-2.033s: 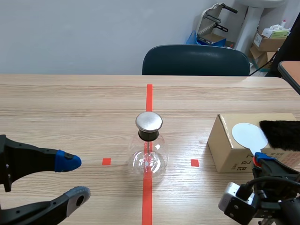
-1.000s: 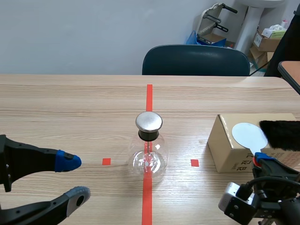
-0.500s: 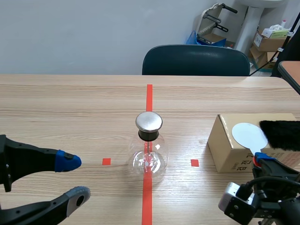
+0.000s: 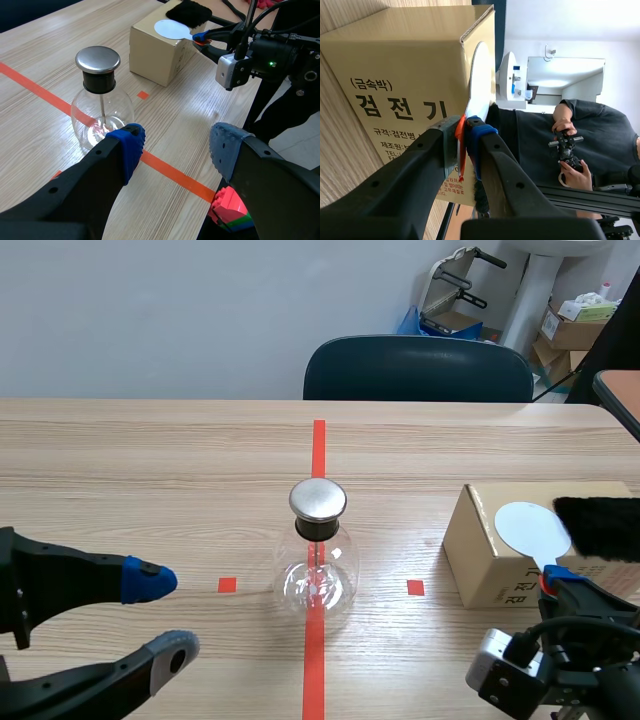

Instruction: Do the electroscope experiment

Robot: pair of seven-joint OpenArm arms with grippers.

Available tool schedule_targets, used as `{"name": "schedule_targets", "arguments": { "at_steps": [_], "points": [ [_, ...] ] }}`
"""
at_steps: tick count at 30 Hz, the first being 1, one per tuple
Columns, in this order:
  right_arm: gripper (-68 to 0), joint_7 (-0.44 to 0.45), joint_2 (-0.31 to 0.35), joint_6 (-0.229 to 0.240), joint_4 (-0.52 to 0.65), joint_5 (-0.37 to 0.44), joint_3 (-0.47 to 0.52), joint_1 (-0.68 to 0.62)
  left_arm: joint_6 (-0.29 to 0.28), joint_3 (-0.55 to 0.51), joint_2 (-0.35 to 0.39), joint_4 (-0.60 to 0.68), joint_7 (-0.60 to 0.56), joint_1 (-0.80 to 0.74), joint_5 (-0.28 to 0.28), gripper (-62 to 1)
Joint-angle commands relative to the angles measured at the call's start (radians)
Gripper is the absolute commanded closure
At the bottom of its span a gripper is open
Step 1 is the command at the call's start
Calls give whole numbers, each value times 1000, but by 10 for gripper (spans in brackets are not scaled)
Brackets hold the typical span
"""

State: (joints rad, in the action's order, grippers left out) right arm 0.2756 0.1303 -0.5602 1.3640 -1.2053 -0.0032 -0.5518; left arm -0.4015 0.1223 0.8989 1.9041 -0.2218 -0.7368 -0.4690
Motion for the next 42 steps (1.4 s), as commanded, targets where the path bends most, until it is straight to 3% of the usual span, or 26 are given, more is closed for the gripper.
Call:
{"name": "schedule_targets", "arguments": {
  "at_steps": [1, 6, 11, 18, 21, 28, 33, 42],
  "points": [
    [-8, -7, 14, -1, 16, 1, 4, 6, -5, 2, -10, 7, -20, -2, 0, -317],
    [-9, -7, 14, -3, 17, -16, 4, 10, -5, 1, -10, 7, -20, 3, 4, -317],
    [-9, -7, 18, -45, 31, -30, 3, 18, 30, 0, -10, 7, -21, 6, 10, -317],
    [-11, -35, 50, -47, 95, -33, -45, 25, 41, 0, -10, 7, -22, 6, 18, -317],
    [-11, -78, 61, -47, 97, -48, -86, 47, 50, 0, -13, 7, -21, 6, 25, -317],
    [-11, -211, 108, -75, 100, -70, -203, 101, 51, 0, -20, 7, -6, 6, 123, -317],
    [-11, -286, 111, -89, 100, -124, -268, 130, 51, 0, -27, 7, -56, 6, 126, -317],
    [-11, -419, 125, -99, 100, -198, -373, 167, 72, 0, -153, -3, -41, 9, 229, -310]
  ]
}}
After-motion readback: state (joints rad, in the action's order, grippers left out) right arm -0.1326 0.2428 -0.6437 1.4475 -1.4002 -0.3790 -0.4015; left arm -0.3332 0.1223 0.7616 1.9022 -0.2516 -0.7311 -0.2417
